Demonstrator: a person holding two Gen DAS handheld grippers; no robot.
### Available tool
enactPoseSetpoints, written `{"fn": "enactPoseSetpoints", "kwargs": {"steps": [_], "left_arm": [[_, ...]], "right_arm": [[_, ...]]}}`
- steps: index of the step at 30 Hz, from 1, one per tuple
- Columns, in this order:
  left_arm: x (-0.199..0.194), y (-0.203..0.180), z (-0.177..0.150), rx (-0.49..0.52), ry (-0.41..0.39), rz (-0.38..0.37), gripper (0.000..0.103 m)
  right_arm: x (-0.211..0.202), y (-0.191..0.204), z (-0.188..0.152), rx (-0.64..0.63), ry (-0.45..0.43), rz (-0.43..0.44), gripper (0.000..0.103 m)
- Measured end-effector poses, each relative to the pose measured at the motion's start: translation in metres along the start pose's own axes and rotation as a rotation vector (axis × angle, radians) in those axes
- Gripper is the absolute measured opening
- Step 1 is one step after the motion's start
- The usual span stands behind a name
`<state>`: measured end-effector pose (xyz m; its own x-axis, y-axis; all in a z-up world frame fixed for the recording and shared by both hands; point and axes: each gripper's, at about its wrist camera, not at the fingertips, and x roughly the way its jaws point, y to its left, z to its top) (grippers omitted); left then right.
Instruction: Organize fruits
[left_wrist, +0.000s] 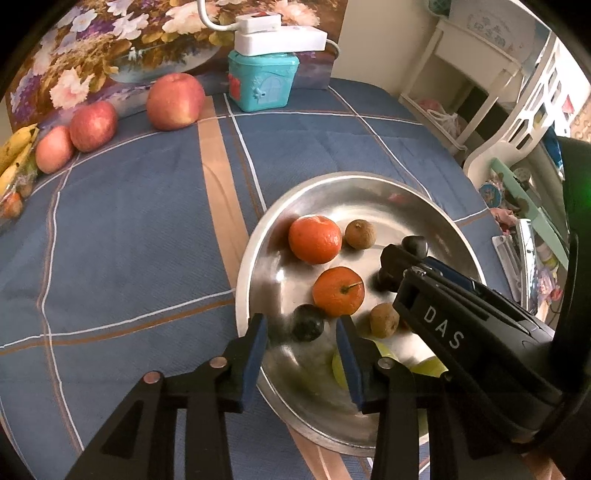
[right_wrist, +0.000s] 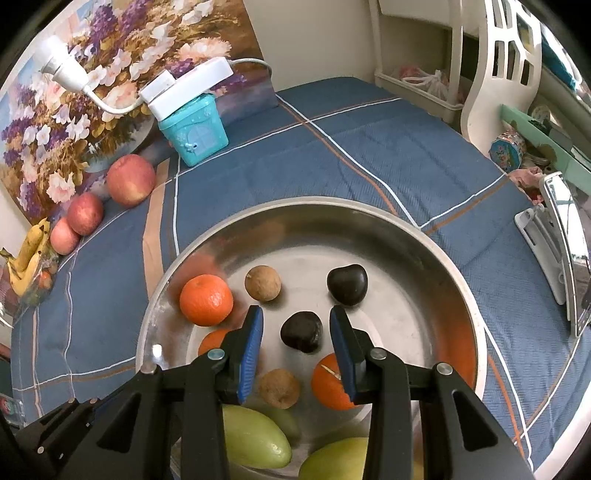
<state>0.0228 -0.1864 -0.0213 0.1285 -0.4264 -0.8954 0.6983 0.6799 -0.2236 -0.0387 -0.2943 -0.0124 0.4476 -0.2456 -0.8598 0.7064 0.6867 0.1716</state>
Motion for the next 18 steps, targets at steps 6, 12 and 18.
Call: {"fn": "enactPoseSetpoints", "kwargs": {"steps": [6, 12, 18], "left_arm": [[-0.015, 0.028, 0.009, -0.072, -0.024, 0.076, 0.048], [-0.015, 0.073, 0.007, -0.249, 0.011, 0.151, 0.056], [-0.016, 0.098, 0.000, -0.353, 0.036, 0.230, 0.069]], "right_arm": [[-0.005, -0.003, 0.003, 0.014, -0.015, 0.007, 0.039], [-0.004, 0.001, 0.003, 0.002, 0.002, 0.011, 0.038], [-0.007, 0.011, 0.003, -0.038, 0.006, 0.012, 0.038]]}}
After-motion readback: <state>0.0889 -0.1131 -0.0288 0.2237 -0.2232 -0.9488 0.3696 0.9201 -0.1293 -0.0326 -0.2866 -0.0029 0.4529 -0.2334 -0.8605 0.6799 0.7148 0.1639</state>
